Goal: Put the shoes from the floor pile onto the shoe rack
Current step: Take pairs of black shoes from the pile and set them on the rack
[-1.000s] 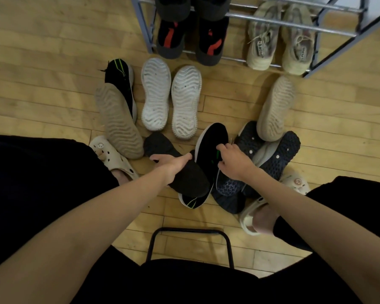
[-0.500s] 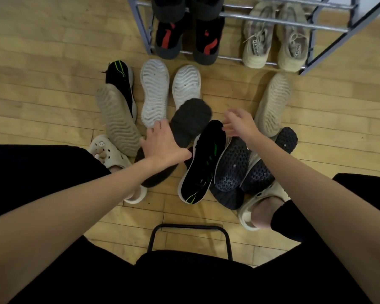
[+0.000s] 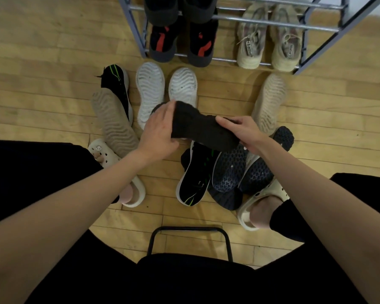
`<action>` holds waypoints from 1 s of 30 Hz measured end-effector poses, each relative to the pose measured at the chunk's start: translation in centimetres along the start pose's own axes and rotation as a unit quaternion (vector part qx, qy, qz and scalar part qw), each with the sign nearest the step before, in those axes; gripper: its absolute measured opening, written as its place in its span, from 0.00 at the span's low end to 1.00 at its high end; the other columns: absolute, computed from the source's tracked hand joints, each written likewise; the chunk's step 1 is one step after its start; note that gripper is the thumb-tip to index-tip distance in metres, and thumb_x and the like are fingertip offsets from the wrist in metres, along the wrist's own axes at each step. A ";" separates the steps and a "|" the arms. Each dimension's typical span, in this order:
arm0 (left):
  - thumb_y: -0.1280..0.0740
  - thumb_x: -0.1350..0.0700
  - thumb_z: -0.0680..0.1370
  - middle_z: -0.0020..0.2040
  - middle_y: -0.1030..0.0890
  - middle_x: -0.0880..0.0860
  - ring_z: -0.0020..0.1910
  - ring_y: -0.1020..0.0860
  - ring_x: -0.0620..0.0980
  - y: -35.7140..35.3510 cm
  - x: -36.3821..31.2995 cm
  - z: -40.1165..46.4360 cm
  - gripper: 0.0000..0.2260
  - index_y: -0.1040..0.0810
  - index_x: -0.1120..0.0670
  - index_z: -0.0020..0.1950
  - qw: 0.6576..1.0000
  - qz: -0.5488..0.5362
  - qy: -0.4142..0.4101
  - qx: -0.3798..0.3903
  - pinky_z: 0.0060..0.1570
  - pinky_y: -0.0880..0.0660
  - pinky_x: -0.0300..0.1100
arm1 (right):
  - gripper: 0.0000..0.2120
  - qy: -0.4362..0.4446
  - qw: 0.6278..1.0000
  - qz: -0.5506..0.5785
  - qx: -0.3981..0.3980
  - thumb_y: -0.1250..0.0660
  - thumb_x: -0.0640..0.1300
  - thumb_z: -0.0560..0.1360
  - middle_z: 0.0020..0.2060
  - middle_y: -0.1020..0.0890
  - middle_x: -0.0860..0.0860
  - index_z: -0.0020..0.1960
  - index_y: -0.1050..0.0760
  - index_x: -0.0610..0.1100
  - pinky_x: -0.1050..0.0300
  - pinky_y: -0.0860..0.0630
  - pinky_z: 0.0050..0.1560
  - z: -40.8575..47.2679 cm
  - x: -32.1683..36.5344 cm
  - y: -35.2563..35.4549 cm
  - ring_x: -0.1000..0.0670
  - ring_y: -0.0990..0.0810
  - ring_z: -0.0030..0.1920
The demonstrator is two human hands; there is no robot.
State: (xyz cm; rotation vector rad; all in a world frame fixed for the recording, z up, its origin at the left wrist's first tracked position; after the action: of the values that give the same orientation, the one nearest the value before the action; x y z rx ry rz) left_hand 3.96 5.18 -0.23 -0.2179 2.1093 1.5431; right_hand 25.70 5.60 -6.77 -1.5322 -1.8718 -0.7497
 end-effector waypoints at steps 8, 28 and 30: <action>0.34 0.56 0.76 0.61 0.25 0.56 0.63 0.28 0.55 -3.5 4.7 -0.3 0.27 0.38 0.60 0.73 0.937 -0.196 0.279 0.079 0.51 0.32 0.38 | 0.21 -0.031 0.995 0.074 -0.066 0.28 0.56 0.71 0.53 0.15 0.46 0.57 0.18 0.43 0.53 0.22 0.60 -1.0 -2.2 3.9 0.49 0.17 0.56; 0.37 0.65 0.79 0.68 0.27 0.53 0.61 0.25 0.54 -5.6 1.7 0.4 0.27 0.40 0.50 0.75 0.742 -0.585 0.327 0.022 0.56 0.24 0.52 | 0.17 -0.034 0.981 -0.189 0.011 0.35 0.51 0.78 0.50 0.16 0.41 0.53 0.19 0.37 0.51 0.20 0.52 -3.3 -3.8 0.0 0.46 0.17 0.47; 0.38 0.66 0.79 0.69 0.28 0.53 0.65 0.27 0.54 -5.2 3.4 0.0 0.28 0.40 0.47 0.75 0.753 -0.570 0.328 -0.002 0.59 0.25 0.52 | 0.17 0.031 0.937 -0.348 -0.004 0.34 0.48 0.77 0.53 0.18 0.40 0.59 0.23 0.37 0.48 0.23 0.55 -3.2 -3.6 -0.2 0.42 0.20 0.54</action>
State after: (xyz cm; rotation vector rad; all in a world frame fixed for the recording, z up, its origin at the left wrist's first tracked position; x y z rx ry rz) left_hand 3.24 3.94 -6.30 -1.8693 1.6843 0.6953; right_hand 26.33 0.85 -7.38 -0.8034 -2.3764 -1.0888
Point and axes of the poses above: each hand's wrist, its own z-axis towards the middle knuckle, its own y-axis out of the back of the hand, x = y × z, the point moved 7 cm from there along z, towards the middle knuckle
